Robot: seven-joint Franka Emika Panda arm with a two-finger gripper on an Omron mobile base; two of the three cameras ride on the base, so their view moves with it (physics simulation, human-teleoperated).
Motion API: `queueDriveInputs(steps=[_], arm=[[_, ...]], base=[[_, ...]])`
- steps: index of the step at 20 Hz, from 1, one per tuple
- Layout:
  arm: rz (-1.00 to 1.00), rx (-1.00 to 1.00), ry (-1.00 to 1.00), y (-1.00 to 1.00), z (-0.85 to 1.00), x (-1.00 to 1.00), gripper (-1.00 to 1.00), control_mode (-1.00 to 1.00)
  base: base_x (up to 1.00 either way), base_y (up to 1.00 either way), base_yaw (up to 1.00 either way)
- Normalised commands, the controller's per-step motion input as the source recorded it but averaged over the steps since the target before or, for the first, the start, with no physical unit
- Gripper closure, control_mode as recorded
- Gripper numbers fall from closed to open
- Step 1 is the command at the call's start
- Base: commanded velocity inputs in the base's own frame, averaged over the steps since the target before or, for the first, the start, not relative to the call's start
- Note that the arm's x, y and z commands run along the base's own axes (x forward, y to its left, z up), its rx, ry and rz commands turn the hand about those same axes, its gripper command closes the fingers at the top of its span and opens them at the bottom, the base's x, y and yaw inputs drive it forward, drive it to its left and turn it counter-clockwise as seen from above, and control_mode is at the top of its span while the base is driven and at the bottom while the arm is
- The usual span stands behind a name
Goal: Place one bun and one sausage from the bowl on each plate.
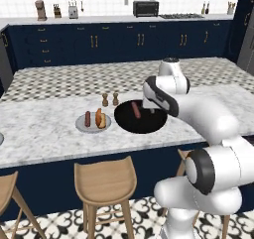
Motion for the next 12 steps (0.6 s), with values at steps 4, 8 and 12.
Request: queueDriveInputs(steps=[4, 8, 12], arm=[[0.02, 0.00, -0.07, 0.10, -0.32, 1.00, -1.00, -1.00], [0.03, 0.01, -0.15, 0.02, -0.44, 1.00, -1.00, -1.00], [0.04, 0.01, -0.16, 0.02, -0.68, 1.00, -1.00, -1.00]], base=[[0.00, 0.00, 0.00], [0.00, 0.00, 0.00], [0.00, 0.00, 0.00]])
